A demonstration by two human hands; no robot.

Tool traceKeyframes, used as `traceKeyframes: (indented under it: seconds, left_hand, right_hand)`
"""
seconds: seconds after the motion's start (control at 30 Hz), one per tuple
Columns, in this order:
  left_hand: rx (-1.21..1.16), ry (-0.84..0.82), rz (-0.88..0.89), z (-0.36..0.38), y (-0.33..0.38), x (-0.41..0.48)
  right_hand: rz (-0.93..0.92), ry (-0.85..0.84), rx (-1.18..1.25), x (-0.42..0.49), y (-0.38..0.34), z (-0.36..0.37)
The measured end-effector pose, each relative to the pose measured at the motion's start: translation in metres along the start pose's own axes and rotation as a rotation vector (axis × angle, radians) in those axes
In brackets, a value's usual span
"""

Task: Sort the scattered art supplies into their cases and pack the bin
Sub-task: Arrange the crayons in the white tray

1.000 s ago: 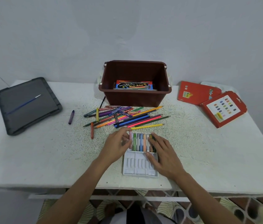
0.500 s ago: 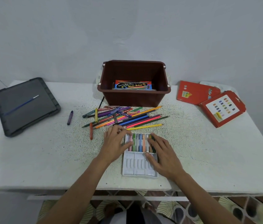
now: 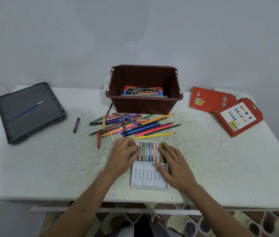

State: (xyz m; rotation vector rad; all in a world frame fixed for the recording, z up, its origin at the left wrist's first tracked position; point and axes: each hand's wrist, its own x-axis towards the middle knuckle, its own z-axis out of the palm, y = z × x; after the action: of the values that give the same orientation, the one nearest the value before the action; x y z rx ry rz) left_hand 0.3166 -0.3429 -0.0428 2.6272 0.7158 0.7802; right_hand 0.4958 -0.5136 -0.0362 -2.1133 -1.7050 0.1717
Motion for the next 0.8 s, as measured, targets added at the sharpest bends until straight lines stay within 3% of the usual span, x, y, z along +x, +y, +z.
traceKeyframes:
  seconds: [0.33, 0.63, 0.8]
  left_hand:
    - [0.130, 0.067, -0.054, -0.008, -0.024, 0.058]
    - [0.344, -0.162, -0.068, -0.007, -0.019, 0.102]
    - [0.383, -0.135, -0.043, -0.005, -0.028, 0.100]
  right_hand:
    - [-0.008, 0.009, 0.005, 0.000, 0.001, 0.001]
    - [-0.008, 0.016, 0.002, 0.000, 0.001, 0.001]
    - [-0.007, 0.018, 0.002, 0.000, 0.000, 0.001]
